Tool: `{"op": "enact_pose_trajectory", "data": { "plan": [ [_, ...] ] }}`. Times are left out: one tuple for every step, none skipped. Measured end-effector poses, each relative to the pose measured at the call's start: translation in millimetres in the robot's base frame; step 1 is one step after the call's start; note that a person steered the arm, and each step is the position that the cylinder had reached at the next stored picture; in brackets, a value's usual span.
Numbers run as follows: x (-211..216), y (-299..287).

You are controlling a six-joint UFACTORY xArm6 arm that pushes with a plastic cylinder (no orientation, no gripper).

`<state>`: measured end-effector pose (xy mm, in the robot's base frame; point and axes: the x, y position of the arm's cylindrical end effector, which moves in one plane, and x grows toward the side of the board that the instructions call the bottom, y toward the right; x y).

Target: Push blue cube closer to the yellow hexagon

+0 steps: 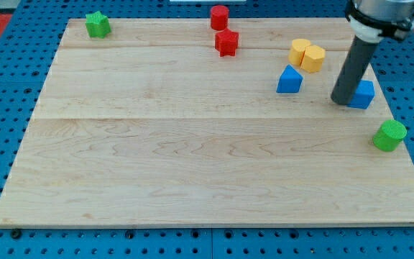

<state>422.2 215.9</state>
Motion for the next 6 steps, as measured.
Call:
{"op": "enact_pose_trajectory", "data": {
  "plan": [
    [18,0],
    [17,27],
    [-8,81],
    [-52,97],
    [-75,97],
    [-39,128]
  ]
}}
